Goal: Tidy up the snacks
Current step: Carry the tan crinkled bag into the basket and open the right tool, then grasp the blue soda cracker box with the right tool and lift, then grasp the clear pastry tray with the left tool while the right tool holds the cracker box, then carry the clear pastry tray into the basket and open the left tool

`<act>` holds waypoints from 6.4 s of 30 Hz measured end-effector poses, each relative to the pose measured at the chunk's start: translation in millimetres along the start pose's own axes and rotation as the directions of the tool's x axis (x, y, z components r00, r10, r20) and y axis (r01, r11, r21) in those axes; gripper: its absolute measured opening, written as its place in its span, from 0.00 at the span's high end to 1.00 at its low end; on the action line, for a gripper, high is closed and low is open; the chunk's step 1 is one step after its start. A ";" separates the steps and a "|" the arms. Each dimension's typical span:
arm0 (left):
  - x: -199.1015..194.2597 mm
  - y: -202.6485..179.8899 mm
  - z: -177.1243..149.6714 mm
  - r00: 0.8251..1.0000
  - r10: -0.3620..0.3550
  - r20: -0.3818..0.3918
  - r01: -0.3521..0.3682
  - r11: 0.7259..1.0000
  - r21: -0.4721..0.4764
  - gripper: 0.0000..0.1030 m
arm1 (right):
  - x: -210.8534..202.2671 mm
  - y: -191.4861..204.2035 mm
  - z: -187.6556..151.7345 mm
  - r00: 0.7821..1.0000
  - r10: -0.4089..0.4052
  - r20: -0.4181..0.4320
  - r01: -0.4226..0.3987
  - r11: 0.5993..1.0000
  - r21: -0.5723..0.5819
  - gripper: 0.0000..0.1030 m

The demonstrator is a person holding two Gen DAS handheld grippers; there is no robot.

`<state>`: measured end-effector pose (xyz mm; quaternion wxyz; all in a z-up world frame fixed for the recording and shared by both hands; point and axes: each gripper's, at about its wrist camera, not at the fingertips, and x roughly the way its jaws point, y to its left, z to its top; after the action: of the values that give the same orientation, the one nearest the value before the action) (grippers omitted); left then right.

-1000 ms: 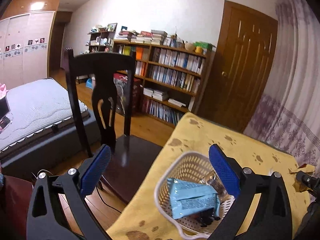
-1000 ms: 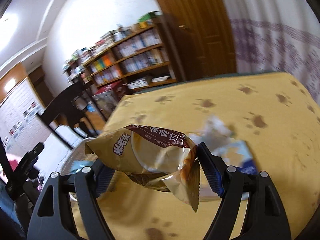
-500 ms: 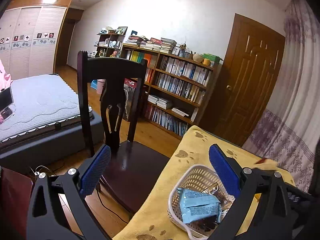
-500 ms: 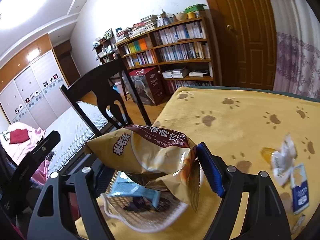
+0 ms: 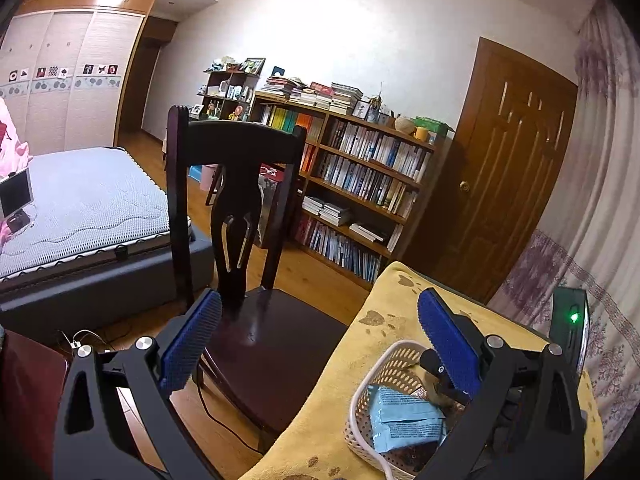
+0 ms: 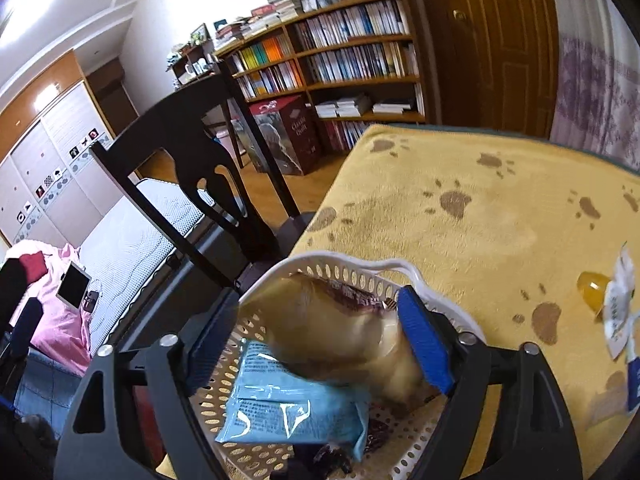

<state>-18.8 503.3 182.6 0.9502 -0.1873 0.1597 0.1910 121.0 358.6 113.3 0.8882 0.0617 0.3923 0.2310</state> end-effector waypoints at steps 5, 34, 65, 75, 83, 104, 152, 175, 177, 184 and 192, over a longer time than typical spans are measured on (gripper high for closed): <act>1.0 1.0 0.2 1.000 -0.005 0.000 0.005 1.000 -0.012 0.03 | 1.4 -5.6 0.5 1.000 -0.005 -0.002 0.005 1.000 0.002 0.18; -8.2 -18.4 -6.3 0.999 -0.051 0.002 0.051 0.998 0.048 0.03 | -70.2 -82.9 -11.5 0.984 -0.141 0.110 0.140 0.990 0.017 0.18; -18.4 -80.2 -37.9 0.990 -0.130 -0.047 0.137 0.967 0.216 0.03 | -109.1 -292.9 -62.4 0.913 -0.409 0.001 0.399 0.890 0.223 0.18; -19.5 -106.4 -55.9 0.980 -0.179 -0.092 0.198 0.940 0.278 0.03 | -84.2 -308.8 -70.1 0.921 -0.383 -0.072 0.389 0.896 0.211 0.18; -20.8 -125.2 -67.3 0.972 -0.201 -0.119 0.230 0.918 0.323 0.03 | -72.4 -315.3 -74.9 0.914 -0.391 -0.110 0.405 0.897 0.177 0.19; -12.9 -177.8 -128.6 0.930 -0.247 -0.273 0.348 0.828 0.439 0.03 | -85.3 -318.8 -89.2 0.889 -0.449 -0.093 0.458 0.882 0.110 0.51; 58.0 -338.8 -269.9 0.798 -0.159 -0.581 0.465 0.775 0.427 0.03 | -153.8 -389.3 -136.7 0.918 -0.396 0.021 0.373 0.880 0.294 0.51; 42.5 -303.8 -251.6 0.805 -0.192 -0.561 0.481 0.764 0.429 0.36 | -153.9 -388.5 -136.9 0.917 -0.398 0.022 0.375 0.880 0.293 0.51; 44.4 -300.1 -252.4 0.798 -0.199 -0.569 0.482 0.777 0.405 0.32 | -153.9 -388.5 -137.0 0.917 -0.398 0.022 0.374 0.880 0.293 0.51; 48.7 -290.6 -255.1 0.795 -0.185 -0.578 0.464 0.800 0.381 0.15 | -153.7 -388.2 -137.0 0.918 -0.397 0.022 0.374 0.880 0.292 0.51; 46.4 -285.8 -257.5 0.772 -0.201 -0.603 0.484 0.801 0.353 0.10 | -154.0 -388.1 -137.0 0.918 -0.396 0.023 0.372 0.881 0.292 0.50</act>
<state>83.0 165.1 23.1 0.9004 -0.0130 0.4235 -0.0989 72.0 -65.6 9.6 0.9137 0.1177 0.3888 -0.0104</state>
